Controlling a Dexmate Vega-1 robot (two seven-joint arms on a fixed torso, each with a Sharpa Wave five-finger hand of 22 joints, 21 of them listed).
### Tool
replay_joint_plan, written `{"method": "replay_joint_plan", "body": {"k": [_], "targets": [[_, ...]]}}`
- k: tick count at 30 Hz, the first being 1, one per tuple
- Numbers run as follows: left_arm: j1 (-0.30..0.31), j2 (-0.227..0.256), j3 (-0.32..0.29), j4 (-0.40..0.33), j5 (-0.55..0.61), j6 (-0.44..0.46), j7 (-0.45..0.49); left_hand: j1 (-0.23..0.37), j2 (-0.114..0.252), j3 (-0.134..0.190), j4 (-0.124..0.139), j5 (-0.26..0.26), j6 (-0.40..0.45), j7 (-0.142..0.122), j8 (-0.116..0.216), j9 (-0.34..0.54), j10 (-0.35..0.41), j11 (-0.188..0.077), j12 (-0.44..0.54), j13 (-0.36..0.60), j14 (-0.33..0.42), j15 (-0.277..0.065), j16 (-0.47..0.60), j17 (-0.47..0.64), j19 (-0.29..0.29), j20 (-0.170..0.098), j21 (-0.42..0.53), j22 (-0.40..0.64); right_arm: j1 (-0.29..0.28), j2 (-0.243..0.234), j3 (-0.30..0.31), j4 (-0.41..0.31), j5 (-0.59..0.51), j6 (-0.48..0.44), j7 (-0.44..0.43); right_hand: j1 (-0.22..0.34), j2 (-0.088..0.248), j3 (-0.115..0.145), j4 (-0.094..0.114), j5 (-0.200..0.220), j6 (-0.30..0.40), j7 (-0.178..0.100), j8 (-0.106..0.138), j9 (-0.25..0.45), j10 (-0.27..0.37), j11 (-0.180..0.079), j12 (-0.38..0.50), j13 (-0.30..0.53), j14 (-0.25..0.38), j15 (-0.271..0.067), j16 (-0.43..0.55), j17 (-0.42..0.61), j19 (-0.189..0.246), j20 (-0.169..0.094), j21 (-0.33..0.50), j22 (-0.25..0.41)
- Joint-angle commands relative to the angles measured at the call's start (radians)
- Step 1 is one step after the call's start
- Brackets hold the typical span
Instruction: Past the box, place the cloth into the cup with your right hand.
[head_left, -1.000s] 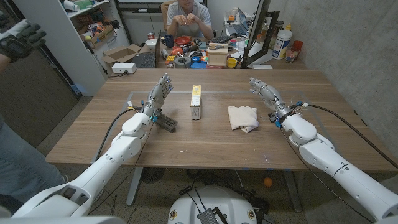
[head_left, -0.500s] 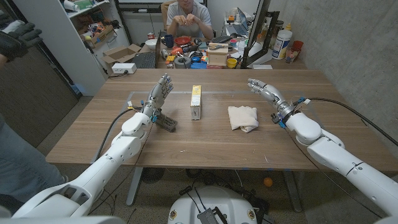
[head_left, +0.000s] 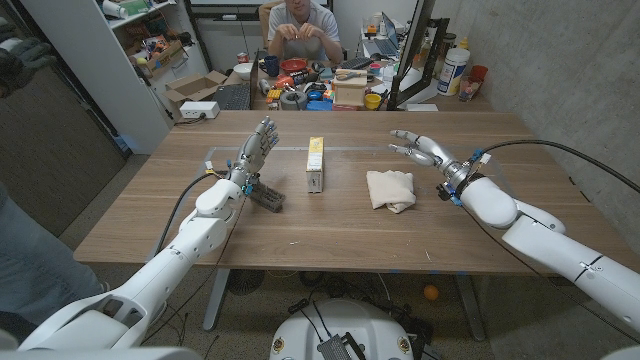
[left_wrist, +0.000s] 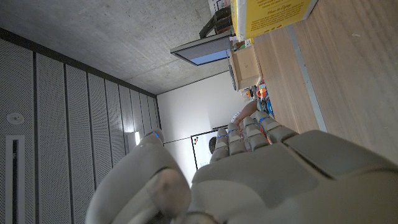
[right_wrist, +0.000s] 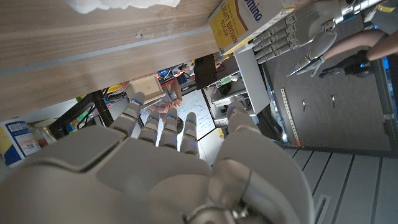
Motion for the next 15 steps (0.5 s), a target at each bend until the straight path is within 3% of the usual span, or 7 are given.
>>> {"method": "replay_joint_plan", "body": {"k": [1,5,15], "targets": [[-0.004,0.001,0.003,0.007,0.001,0.010,-0.005,0.005,0.005,-0.001,-0.004,0.001,0.009,-0.001,0.003,0.002,0.003,-0.002,0.010,0.003,0.010,0.001,0.006,0.004,0.006,0.007,-0.003,0.006,0.026,-0.069,-0.049,-0.126,-0.193,-0.136,0.057,0.018,-0.005,0.006,-0.010,0.006,-0.011,-0.005,-0.006,0.002,-0.017,0.004,-0.005,0.005,-0.019,0.003,0.000,0.003,0.002,0.047,-0.006,0.005],[-0.007,-0.001,0.005,0.013,0.001,0.008,-0.008,0.005,0.006,-0.002,-0.004,0.001,0.009,0.000,0.003,0.002,0.003,-0.003,0.010,0.003,0.011,0.000,0.006,0.004,0.006,0.008,-0.004,0.006,0.047,-0.078,-0.072,-0.159,-0.252,-0.187,0.095,0.026,-0.013,0.007,-0.012,0.007,-0.027,-0.004,-0.012,0.002,-0.051,0.013,-0.016,0.006,-0.026,0.005,0.002,0.003,0.008,0.066,-0.009,0.004],[-0.007,-0.002,0.007,0.015,0.003,0.007,-0.011,0.006,0.007,-0.003,-0.004,0.000,0.011,-0.002,0.002,0.002,0.004,-0.003,0.009,0.003,0.013,0.002,0.006,0.004,0.006,0.010,-0.004,0.006,0.080,-0.091,-0.115,-0.203,-0.381,-0.253,0.148,0.037,-0.023,0.008,-0.014,0.008,-0.061,0.001,-0.021,0.003,-0.076,0.023,-0.020,0.007,-0.048,0.019,-0.001,0.003,0.013,0.070,-0.015,0.003]]}}
